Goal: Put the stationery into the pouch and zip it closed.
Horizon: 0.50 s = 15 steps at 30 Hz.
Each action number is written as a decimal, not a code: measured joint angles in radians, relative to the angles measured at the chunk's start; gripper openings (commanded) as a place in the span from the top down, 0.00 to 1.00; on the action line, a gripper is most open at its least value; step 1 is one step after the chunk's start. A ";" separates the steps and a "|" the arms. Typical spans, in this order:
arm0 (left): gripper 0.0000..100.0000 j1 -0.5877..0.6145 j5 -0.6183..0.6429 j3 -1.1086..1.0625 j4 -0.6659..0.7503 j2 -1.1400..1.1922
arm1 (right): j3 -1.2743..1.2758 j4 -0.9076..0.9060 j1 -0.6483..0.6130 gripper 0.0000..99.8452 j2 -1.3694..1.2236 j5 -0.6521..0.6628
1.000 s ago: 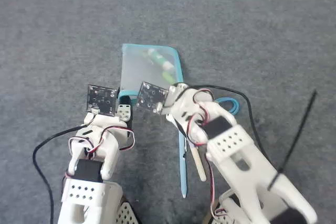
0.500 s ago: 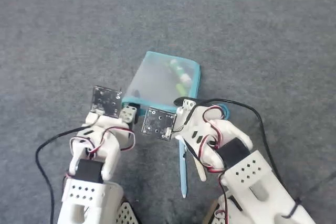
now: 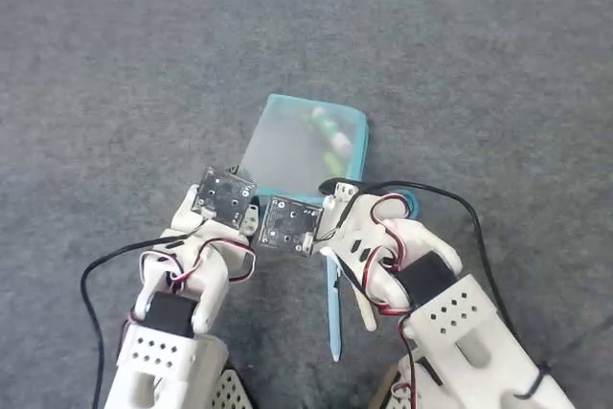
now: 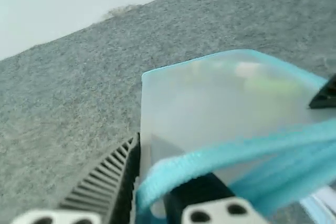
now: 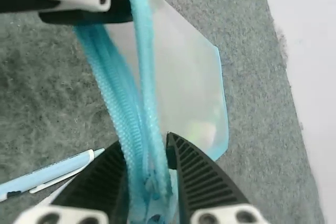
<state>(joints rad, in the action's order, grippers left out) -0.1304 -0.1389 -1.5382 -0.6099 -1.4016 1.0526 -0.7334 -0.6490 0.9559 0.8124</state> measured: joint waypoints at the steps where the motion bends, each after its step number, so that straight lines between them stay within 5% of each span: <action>1: 0.99 0.000 0.025 -0.002 0.000 0.000 | -0.002 -0.012 0.006 0.93 0.000 -0.026; 7: 0.99 0.023 0.098 -0.003 0.026 0.005 | -0.006 -0.129 0.069 0.78 0.029 -0.163; 15: 0.99 0.041 0.150 -0.005 0.032 0.011 | -0.003 -0.385 0.137 0.82 0.031 -0.218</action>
<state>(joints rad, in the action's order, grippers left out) -0.0890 0.0115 -1.5428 -0.5777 -1.3909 1.0495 -1.1185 -0.5125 0.9866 0.5946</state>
